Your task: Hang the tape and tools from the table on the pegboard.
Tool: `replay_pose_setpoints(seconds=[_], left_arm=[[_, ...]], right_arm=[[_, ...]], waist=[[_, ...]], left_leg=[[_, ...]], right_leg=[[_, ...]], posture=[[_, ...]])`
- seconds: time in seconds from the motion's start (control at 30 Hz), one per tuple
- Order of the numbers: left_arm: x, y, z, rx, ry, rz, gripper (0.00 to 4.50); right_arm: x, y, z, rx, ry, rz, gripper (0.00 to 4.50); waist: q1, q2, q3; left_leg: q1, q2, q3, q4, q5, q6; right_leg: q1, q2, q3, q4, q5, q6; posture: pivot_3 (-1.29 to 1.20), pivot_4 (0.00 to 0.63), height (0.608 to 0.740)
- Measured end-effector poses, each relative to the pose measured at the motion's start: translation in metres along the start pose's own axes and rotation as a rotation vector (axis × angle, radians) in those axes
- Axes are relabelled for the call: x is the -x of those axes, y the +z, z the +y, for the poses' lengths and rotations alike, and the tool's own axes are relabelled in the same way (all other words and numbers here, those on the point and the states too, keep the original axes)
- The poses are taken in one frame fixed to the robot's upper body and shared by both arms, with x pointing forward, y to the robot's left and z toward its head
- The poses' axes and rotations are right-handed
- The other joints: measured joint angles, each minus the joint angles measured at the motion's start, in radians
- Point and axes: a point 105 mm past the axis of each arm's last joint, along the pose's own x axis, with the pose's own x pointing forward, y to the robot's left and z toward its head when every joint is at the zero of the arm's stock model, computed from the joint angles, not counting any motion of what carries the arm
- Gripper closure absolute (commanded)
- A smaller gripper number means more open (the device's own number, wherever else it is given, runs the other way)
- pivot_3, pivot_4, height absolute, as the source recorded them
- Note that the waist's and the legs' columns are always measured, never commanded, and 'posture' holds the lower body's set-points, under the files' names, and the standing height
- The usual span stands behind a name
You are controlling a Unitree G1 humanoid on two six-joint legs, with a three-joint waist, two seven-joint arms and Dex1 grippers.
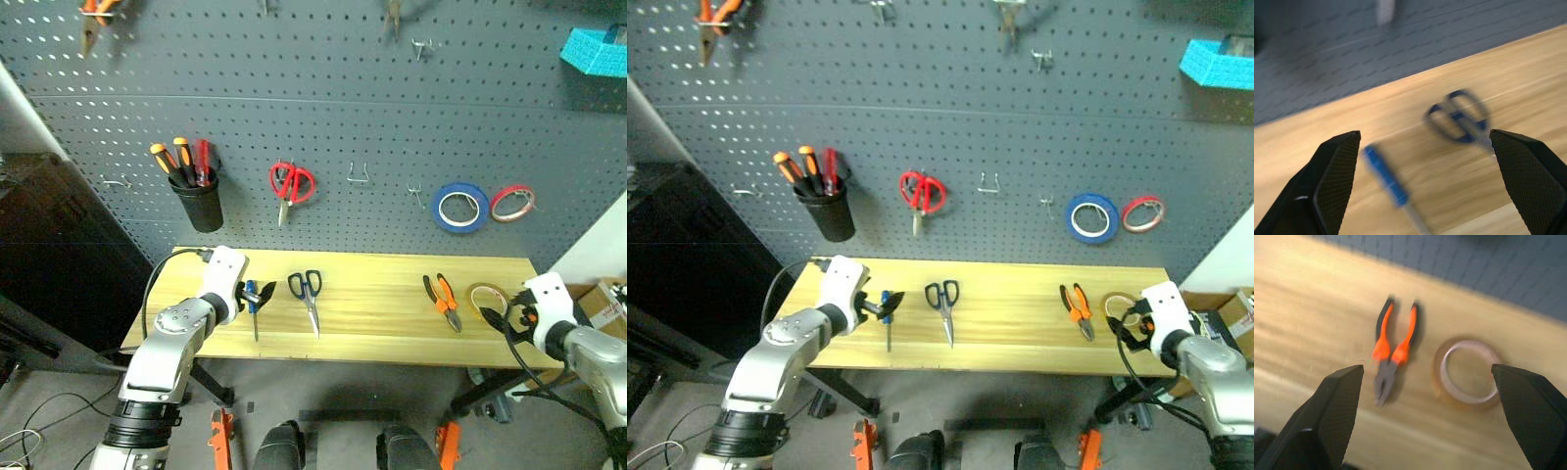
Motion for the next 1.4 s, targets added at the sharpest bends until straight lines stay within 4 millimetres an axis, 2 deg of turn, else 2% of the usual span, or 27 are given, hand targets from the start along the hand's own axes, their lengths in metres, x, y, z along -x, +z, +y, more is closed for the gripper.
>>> replay_pose_setpoints(seconds=[0.13,0.2,0.33,0.37,0.57,0.7,0.8,1.03,1.07,1.13,1.17,1.3,1.4], left_arm=[[-0.006,0.017,-0.037,-0.083,-0.213,-0.025,0.02],[-0.006,0.021,-0.045,-0.095,-0.267,-0.034,0.02],[-0.002,0.056,-0.072,-0.147,-0.446,-0.132,0.02],[-0.001,0.064,-0.076,-0.149,-0.472,-0.152,0.02],[0.001,0.082,-0.074,-0.172,-0.503,-0.177,0.02],[0.004,0.081,-0.071,-0.185,-0.517,-0.168,0.02],[0.005,0.081,-0.071,-0.19,-0.526,-0.163,0.0],[0.008,0.082,-0.074,-0.2,-0.551,-0.18,0.0],[0.008,0.083,-0.074,-0.209,-0.552,-0.191,0.0],[0.009,0.087,-0.075,-0.23,-0.558,-0.218,0.0],[0.01,0.088,-0.076,-0.236,-0.562,-0.227,0.0],[0.019,0.092,-0.087,-0.239,-0.634,-0.27,0.0],[0.036,0.093,-0.097,-0.226,-0.727,-0.306,0.0]], right_arm=[[-0.018,0.012,-0.008,0.0,-0.014,0.017,0.0],[-0.025,0.013,-0.011,-0.005,-0.016,0.028,0.0],[-0.048,0.024,-0.03,-0.028,-0.048,0.056,0.0],[-0.053,0.026,-0.033,-0.032,-0.047,0.071,0.0],[-0.067,0.022,-0.039,-0.039,-0.013,0.172,0.0],[-0.069,0.014,-0.04,-0.044,0.002,0.227,0.0],[-0.068,0.01,-0.038,-0.056,0.033,0.26,0.54],[-0.066,0.004,-0.034,-0.089,0.074,0.289,2.9],[-0.066,0.004,-0.034,-0.083,0.071,0.29,3.34],[-0.067,0.003,-0.036,-0.063,0.056,0.287,3.88],[-0.067,0.003,-0.035,-0.054,0.054,0.283,4.04],[-0.067,-0.001,-0.034,0.03,0.058,0.259,4.04],[-0.056,-0.007,-0.035,0.131,0.072,0.226,4.04]], waist=[[-0.004,-0.008,0.042],[-0.003,-0.011,0.051],[0.001,-0.013,0.086],[0.004,-0.013,0.091],[0.01,-0.014,0.132],[0.013,-0.016,0.139],[0.014,-0.016,0.14],[0.014,-0.018,0.141],[0.014,-0.018,0.141],[0.014,-0.018,0.14],[0.015,-0.019,0.14],[0.015,-0.02,0.14],[0.024,-0.019,0.14]], left_leg=[[-0.003,0.002,0.008,-0.001,0.004,0.005],[-0.002,0.002,0.01,0.0,0.007,0.011],[-0.011,0.004,0.011,-0.002,0.007,0.012],[-0.015,0.004,0.011,-0.002,0.006,0.013],[-0.019,0.004,0.011,-0.004,0.003,0.016],[-0.02,0.004,0.011,-0.003,0.003,0.015],[-0.019,0.004,0.011,-0.002,0.003,0.015],[-0.018,0.004,0.01,0.002,0.004,0.012],[-0.018,0.004,0.011,0.003,0.005,0.012],[-0.018,0.004,0.011,0.003,0.005,0.012],[-0.018,0.004,0.011,0.003,0.005,0.012],[-0.018,0.004,0.012,0.005,0.004,0.012],[-0.018,0.004,0.013,0.005,0.004,0.012]], right_leg=[[-0.006,0.0,0.003,0.005,0.001,0.0],[-0.005,0.001,0.006,0.007,0.006,0.004],[-0.012,0.005,0.008,0.006,0.005,0.001],[-0.015,0.006,0.008,0.007,0.006,0.008],[-0.021,0.007,0.007,0.01,0.002,0.012],[-0.021,0.006,0.007,0.011,0.002,0.012],[-0.021,0.006,0.008,0.013,0.001,0.015],[-0.021,0.007,0.009,0.019,0.0,0.014],[-0.021,0.007,0.01,0.019,0.0,0.015],[-0.021,0.007,0.011,0.019,0.0,0.015],[-0.021,0.007,0.011,0.019,0.0,0.015],[-0.021,0.007,0.013,0.019,0.001,0.016],[-0.022,0.007,0.014,0.02,0.001,0.016]], posture=[[-0.14,0.294,0.74],[-0.13,0.31,0.74],[-0.1,0.343,0.74],[-0.08,0.351,0.74],[-0.05,0.366,0.74],[-0.04,0.361,0.74],[-0.04,0.354,0.74],[-0.05,0.335,0.74],[-0.05,0.334,0.74],[-0.05,0.332,0.74],[-0.05,0.331,0.74],[-0.06,0.325,0.74],[-0.07,0.322,0.74]])
